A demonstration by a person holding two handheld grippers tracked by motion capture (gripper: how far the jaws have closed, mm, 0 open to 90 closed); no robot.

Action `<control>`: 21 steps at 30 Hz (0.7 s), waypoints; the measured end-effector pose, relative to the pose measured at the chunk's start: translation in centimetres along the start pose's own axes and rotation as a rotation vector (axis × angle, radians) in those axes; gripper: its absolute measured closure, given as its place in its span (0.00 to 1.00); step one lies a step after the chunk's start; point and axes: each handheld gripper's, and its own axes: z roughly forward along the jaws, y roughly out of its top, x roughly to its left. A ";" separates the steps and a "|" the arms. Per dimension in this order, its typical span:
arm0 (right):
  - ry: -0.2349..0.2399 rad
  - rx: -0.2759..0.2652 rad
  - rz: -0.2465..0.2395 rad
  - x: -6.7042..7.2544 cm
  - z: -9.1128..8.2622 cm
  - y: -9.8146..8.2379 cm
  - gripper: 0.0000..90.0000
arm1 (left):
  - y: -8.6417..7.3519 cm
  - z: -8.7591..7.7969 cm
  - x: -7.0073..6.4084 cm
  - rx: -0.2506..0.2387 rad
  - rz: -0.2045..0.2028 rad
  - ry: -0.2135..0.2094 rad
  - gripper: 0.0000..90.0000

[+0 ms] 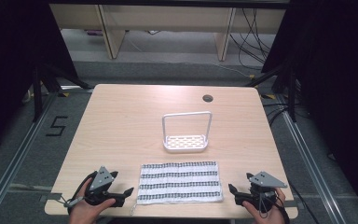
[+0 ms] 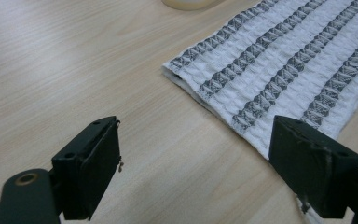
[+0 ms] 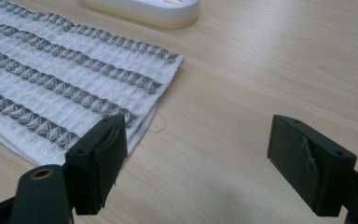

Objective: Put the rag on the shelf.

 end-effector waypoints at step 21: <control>0.028 -0.007 -0.021 1.7 -0.6 0.2 0.32 | 3.5 2.0 -1.7 -0.057 -0.018 -0.135 0.18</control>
